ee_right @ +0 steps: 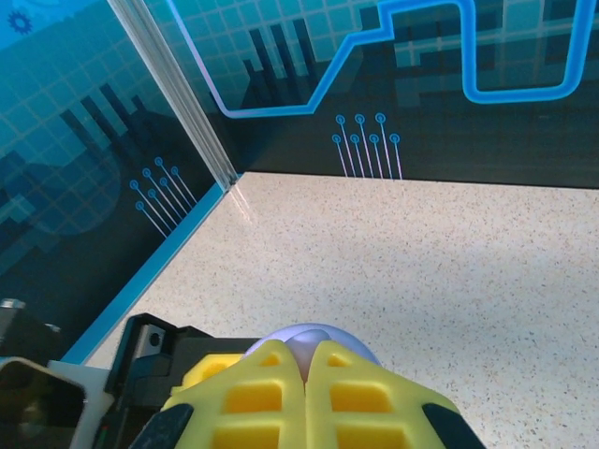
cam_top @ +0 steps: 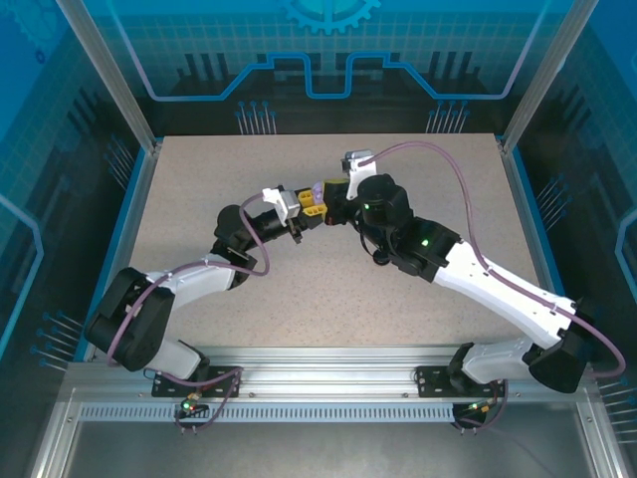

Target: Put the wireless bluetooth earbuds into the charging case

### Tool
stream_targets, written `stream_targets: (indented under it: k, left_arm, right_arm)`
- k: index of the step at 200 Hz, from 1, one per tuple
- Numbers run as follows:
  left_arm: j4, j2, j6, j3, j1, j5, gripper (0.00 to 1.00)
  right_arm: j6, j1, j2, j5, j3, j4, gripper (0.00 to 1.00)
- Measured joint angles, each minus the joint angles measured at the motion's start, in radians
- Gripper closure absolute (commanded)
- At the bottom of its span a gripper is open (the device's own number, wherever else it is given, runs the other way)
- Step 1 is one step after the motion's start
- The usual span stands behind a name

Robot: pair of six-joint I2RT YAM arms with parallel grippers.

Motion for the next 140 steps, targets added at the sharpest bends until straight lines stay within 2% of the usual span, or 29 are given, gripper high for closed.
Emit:
stream_targets:
  k: [140]
  left_arm:
    - [-0.060, -0.006, 0.003, 0.000, 0.002, -0.002, 1.00]
  right_arm:
    - [0.003, -0.002, -0.007, 0.009, -0.051, 0.018, 0.97]
